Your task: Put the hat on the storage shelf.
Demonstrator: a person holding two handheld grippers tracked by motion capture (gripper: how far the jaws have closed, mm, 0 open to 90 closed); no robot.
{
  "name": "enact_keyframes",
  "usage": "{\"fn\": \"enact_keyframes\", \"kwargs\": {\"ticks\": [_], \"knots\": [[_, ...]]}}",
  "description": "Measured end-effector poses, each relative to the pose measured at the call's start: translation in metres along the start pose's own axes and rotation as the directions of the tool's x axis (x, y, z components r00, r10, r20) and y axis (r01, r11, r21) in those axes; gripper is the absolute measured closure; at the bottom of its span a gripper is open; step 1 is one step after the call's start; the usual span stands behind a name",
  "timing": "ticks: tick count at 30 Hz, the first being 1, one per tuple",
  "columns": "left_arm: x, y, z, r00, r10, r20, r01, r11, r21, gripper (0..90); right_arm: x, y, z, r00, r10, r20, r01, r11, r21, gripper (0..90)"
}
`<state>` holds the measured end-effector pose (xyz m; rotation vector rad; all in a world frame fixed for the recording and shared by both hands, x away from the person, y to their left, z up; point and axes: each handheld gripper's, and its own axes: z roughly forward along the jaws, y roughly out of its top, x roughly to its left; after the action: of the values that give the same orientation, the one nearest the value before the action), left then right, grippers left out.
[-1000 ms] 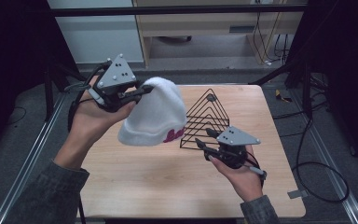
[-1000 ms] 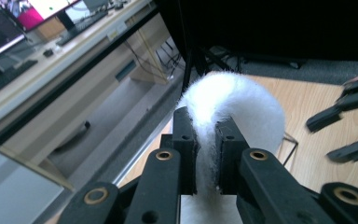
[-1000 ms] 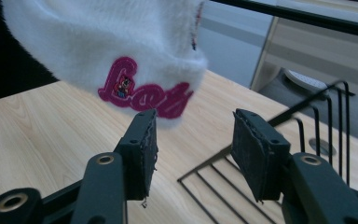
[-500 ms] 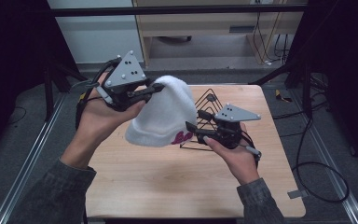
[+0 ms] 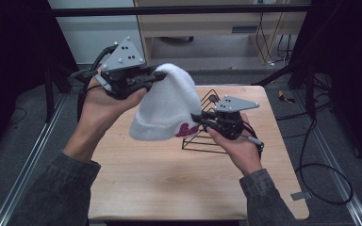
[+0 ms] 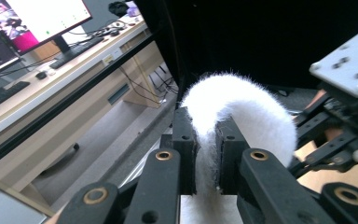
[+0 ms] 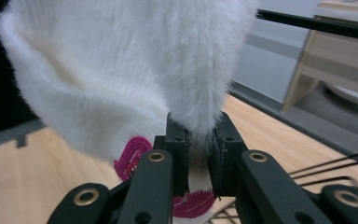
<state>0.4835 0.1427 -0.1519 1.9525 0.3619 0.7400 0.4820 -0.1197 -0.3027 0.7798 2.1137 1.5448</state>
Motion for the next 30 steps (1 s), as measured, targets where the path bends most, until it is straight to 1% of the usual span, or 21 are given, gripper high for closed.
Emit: {"fn": "enact_keyframes", "kwargs": {"ticks": [1,2,3,4,5,7,8,9,10,11,13,14,15,16,17,20,21,23,27,28,30], "knots": [[0.002,0.001,0.003,1.0000,-0.007,-0.001,0.007,1.0000,-0.003,81.1,-0.005,0.006,-0.004,0.9993,-0.022,0.030,0.021,1.000,0.015,80.3],[0.006,0.002,0.007,0.9999,-0.010,-0.004,0.010,0.9999,-0.006,81.1,-0.005,0.006,-0.004,0.9993,-0.022,0.030,0.021,1.000,0.015,80.3],[0.009,0.003,0.012,0.9999,-0.011,-0.007,0.011,0.9999,-0.009,80.9,-0.012,0.012,-0.009,0.9977,-0.029,0.061,0.027,0.999,0.021,80.4],[0.011,0.005,0.018,0.9998,-0.019,-0.011,0.019,0.9997,-0.018,80.9,-0.012,0.012,-0.009,0.9977,-0.029,0.061,0.027,0.999,0.021,80.4],[0.015,0.006,0.026,0.9995,-0.027,-0.014,0.027,0.9993,-0.026,80.9,-0.016,0.015,-0.012,0.9970,-0.029,0.071,0.027,0.999,0.021,80.4],[0.019,0.009,0.036,0.9991,-0.038,-0.018,0.037,0.9986,-0.038,80.7,-0.029,0.022,-0.023,0.9930,-0.030,0.114,0.028,0.999,0.021,80.4],[0.020,0.010,0.042,0.9989,-0.044,-0.019,0.043,0.9981,-0.044,80.7,-0.029,0.022,-0.023,0.9930,-0.030,0.114,0.028,0.999,0.021,80.4],[0.022,0.012,0.049,0.9986,-0.047,-0.024,0.045,0.9979,-0.047,80.7,-0.034,0.024,-0.026,0.9916,-0.029,0.126,0.027,0.999,0.021,80.5],[0.023,0.013,0.056,0.9983,-0.055,-0.016,0.054,0.9973,-0.050,80.7,-0.039,0.025,-0.030,0.9896,-0.029,0.141,0.026,0.999,0.024,80.5],[0.022,0.015,0.062,0.9983,-0.056,-0.016,0.055,0.9973,-0.049,80.7,-0.045,0.026,-0.033,0.9878,-0.023,0.154,0.020,1.000,0.024,80.6],[0.021,0.016,0.072,0.9983,-0.057,-0.013,0.056,0.9971,-0.052,80.7,-0.051,0.025,-0.035,0.9858,-0.017,0.167,0.012,0.999,0.034,80.7],[0.019,0.016,0.081,0.9983,-0.056,-0.014,0.055,0.9971,-0.052,80.7,-0.055,0.023,-0.037,0.9844,-0.017,0.175,0.011,0.999,0.039,80.7],[0.019,0.016,0.087,0.9981,-0.060,-0.011,0.060,0.9970,-0.049,80.7,-0.060,0.021,-0.038,0.9826,-0.014,0.185,0.006,0.999,0.049,80.7],[0.019,0.015,0.091,0.9983,-0.058,-0.009,0.058,0.9973,-0.045,80.7,-0.063,0.019,-0.038,0.9816,-0.011,0.190,0.001,0.999,0.051,80.7],[0.018,0.015,0.096,0.9977,-0.067,-0.006,0.067,0.9966,-0.048,80.7,-0.065,0.017,-0.038,0.9810,-0.006,0.194,-0.004,0.998,0.056,80.7],[0.016,0.012,0.109,0.9980,-0.063,0.004,0.063,0.9975,-0.031,80.7,-0.073,0.010,-0.036,0.9783,0.003,0.207,-0.018,0.997,0.071,80.8],[0.016,0.012,0.112,0.9982,-0.060,0.005,0.060,0.9979,-0.024,80.7,-0.076,0.008,-0.035,0.9775,0.005,0.211,-0.021,0.997,0.074,80.8],[0.016,0.010,0.118,0.9977,-0.068,0.007,0.068,0.9975,-0.020,80.7,-0.080,0.005,-0.033,0.9766,0.009,0.215,-0.028,0.996,0.082,80.8],[0.015,0.007,0.128,0.9978,-0.064,0.013,0.065,0.9979,-0.004,80.6,-0.088,-0.003,-0.029,0.9755,0.028,0.218,-0.049,0.995,0.091,80.9],[0.014,0.006,0.130,0.9981,-0.061,0.012,0.061,0.9982,0.001,80.6,-0.090,-0.006,-0.027,0.9757,0.034,0.216,-0.057,0.993,0.101,80.9],[0.015,0.004,0.134,0.9979,-0.064,0.011,0.064,0.9979,0.008,80.5,-0.090,-0.007,-0.026,0.9760,0.033,0.215,-0.058,0.993,0.107,80.9]]}}
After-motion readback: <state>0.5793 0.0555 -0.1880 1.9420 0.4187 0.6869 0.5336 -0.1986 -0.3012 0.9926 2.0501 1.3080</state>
